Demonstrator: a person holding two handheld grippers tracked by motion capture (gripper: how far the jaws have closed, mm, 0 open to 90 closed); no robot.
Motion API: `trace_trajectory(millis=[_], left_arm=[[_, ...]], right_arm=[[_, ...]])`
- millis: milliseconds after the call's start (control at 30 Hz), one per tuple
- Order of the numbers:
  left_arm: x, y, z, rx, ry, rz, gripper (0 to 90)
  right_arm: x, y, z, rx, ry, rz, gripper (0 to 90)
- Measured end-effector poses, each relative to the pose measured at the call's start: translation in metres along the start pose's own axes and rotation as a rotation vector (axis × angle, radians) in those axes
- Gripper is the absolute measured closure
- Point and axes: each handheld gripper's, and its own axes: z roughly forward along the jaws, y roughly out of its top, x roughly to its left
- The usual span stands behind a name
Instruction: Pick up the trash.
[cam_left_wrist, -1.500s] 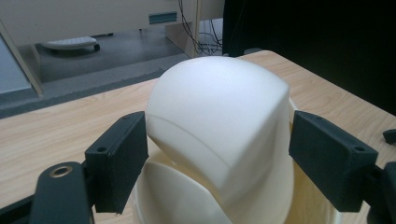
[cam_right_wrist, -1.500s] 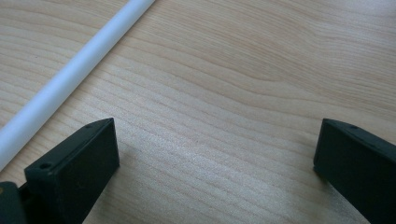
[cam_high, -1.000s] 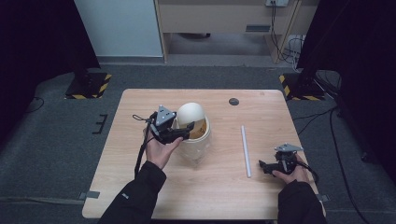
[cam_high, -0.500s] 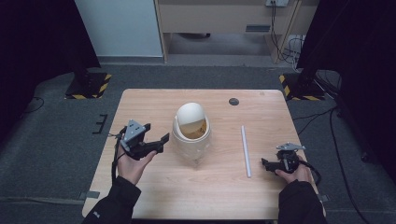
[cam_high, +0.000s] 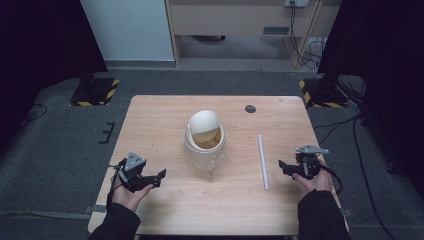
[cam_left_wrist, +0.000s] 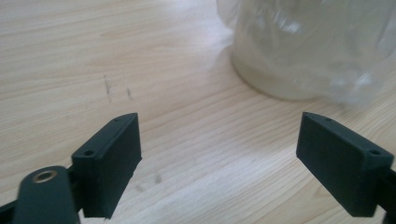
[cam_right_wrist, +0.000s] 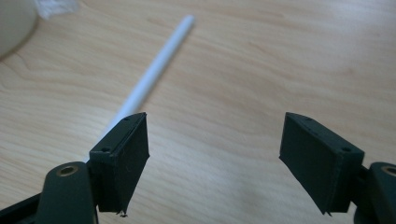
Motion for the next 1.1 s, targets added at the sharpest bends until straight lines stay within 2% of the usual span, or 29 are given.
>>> trace_trajectory(millis=[67, 100, 133, 200, 233, 367, 400, 533, 700, 867, 967, 1100], left_arm=[[0.001, -0.006, 0.005, 0.035, 0.015, 0.018, 13.1], [0.001, -0.006, 0.005, 0.035, 0.015, 0.018, 13.1], [0.002, -0.009, 0.007, 0.052, 0.020, 0.020, 13.0], [0.004, -0.013, 0.011, 0.071, 0.017, 0.017, 13.1], [0.008, -0.016, 0.013, 0.097, 0.017, 0.007, 13.1], [0.013, -0.020, 0.015, 0.105, 0.001, -0.015, 13.5], [0.015, -0.021, 0.015, 0.105, 0.000, -0.030, 13.6], [0.017, -0.022, 0.015, 0.106, -0.004, -0.038, 14.4], [0.019, -0.023, 0.021, 0.109, -0.027, -0.065, 15.1], [0.020, -0.025, 0.023, 0.117, -0.025, -0.071, 15.6], [0.020, -0.024, 0.023, 0.116, -0.025, -0.070, 15.7], [0.019, -0.024, 0.023, 0.115, -0.028, -0.070, 15.8]], right_arm=[[0.009, 0.013, 0.000, -0.012, 0.012, -0.025, 25.1], [0.009, 0.013, 0.000, -0.012, 0.012, -0.025, 25.1], [0.016, 0.020, 0.002, -0.013, 0.013, -0.051, 25.9], [0.019, 0.023, 0.003, -0.013, 0.018, -0.053, 26.4], [0.024, 0.027, 0.007, -0.012, 0.025, -0.066, 28.0], [0.031, 0.030, 0.017, 0.009, 0.032, -0.084, 31.5], [0.032, 0.029, 0.020, 0.019, 0.038, -0.080, 32.5], [0.035, 0.026, 0.027, 0.022, 0.057, -0.065, 38.1], [0.042, 0.021, 0.039, 0.078, 0.068, -0.073, 46.1], [0.042, 0.018, 0.041, 0.105, 0.072, -0.069, 52.3], [0.041, 0.014, 0.045, 0.145, 0.071, -0.074, 55.6], [0.040, 0.013, 0.045, 0.151, 0.078, -0.068, 57.9]])
